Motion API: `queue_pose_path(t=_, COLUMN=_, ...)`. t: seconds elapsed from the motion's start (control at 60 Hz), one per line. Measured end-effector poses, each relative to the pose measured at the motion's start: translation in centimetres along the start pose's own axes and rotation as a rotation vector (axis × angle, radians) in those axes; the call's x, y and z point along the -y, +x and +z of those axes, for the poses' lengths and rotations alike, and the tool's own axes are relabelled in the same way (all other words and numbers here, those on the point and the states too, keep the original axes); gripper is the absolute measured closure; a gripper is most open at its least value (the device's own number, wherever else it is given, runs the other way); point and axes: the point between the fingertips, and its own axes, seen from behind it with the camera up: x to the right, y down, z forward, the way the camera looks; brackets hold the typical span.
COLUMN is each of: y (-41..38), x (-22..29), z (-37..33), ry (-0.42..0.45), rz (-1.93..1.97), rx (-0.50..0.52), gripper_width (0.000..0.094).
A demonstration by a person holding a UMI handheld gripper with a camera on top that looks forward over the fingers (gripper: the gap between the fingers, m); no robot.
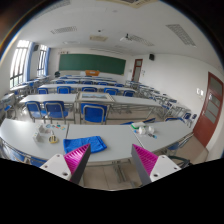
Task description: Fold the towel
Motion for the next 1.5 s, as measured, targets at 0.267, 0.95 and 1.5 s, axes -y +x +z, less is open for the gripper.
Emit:
queue_pose_path(t=0.267, y=-4.3, x=-6.6, z=5.0, ry=-0.103, rz=-0.043, rx=0.049, gripper_width=0.0083)
queue_pose_path(t=0.95, y=-32.1, x=-16.5, z=31.2, ry=-0.202, rz=-0.174, rx=0.387, gripper_width=0.0136)
queue_pose_path(t=1.5, y=-32.4, x=-16.5, z=32.3, ry=-0.216, rz=-0.237, rx=0.480, gripper_width=0.0899)
